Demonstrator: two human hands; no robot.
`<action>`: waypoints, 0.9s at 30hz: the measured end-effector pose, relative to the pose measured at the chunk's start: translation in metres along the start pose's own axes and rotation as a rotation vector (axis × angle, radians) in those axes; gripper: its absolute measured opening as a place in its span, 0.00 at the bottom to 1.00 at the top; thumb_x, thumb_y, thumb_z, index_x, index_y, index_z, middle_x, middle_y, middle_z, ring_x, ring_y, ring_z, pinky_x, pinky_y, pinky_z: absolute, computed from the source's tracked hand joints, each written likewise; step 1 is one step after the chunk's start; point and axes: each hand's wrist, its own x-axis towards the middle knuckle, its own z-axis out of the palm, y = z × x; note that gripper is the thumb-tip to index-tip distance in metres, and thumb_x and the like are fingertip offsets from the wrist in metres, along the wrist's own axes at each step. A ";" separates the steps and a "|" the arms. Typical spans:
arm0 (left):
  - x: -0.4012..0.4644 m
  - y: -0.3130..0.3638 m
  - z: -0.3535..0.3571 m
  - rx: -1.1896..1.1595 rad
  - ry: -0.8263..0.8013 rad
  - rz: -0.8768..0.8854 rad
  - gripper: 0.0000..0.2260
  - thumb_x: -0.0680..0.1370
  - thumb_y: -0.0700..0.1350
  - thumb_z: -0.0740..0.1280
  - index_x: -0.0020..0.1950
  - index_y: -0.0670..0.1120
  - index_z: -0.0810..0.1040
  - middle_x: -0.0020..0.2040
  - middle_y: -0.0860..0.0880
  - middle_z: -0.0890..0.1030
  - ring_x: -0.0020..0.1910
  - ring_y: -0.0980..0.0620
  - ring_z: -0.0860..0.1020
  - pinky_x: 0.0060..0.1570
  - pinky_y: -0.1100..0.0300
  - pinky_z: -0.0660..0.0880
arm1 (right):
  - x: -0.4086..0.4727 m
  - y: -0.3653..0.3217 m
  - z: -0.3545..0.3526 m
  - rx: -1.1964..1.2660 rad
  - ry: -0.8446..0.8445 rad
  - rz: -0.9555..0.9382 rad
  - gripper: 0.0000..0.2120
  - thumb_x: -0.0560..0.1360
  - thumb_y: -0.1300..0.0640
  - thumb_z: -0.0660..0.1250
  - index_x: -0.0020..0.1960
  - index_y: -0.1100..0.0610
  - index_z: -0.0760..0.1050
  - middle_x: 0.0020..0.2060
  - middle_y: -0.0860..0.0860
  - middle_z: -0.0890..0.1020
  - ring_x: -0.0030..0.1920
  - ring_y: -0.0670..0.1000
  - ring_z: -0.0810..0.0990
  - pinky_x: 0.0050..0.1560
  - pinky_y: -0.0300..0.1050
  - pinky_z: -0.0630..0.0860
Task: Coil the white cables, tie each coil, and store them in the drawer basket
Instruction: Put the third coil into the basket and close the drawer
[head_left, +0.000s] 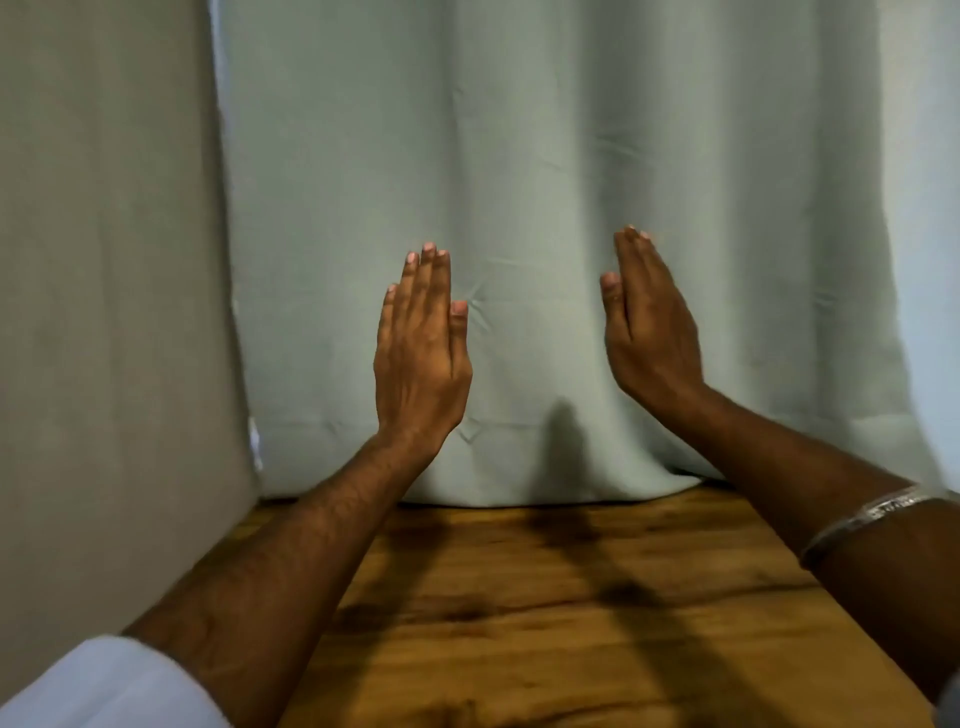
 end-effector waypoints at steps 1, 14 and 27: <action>-0.002 0.010 0.004 -0.012 -0.008 0.023 0.23 0.87 0.49 0.50 0.82 0.46 0.56 0.82 0.50 0.57 0.81 0.55 0.51 0.79 0.49 0.53 | -0.002 -0.003 -0.006 -0.007 -0.012 -0.008 0.26 0.87 0.49 0.52 0.82 0.57 0.60 0.82 0.52 0.62 0.82 0.49 0.57 0.81 0.43 0.55; -0.239 0.403 0.062 -0.798 -0.852 0.164 0.30 0.79 0.54 0.67 0.79 0.48 0.63 0.79 0.49 0.65 0.78 0.50 0.61 0.76 0.55 0.59 | -0.236 0.123 -0.356 -0.646 0.005 0.427 0.25 0.87 0.49 0.52 0.82 0.57 0.61 0.81 0.52 0.64 0.82 0.49 0.59 0.79 0.40 0.54; -0.361 0.529 -0.042 -1.085 -1.625 0.760 0.44 0.74 0.63 0.71 0.82 0.53 0.51 0.83 0.55 0.49 0.81 0.55 0.48 0.77 0.54 0.53 | -0.398 0.139 -0.555 -0.997 0.095 1.376 0.36 0.83 0.54 0.62 0.82 0.65 0.49 0.82 0.63 0.54 0.83 0.64 0.47 0.82 0.59 0.50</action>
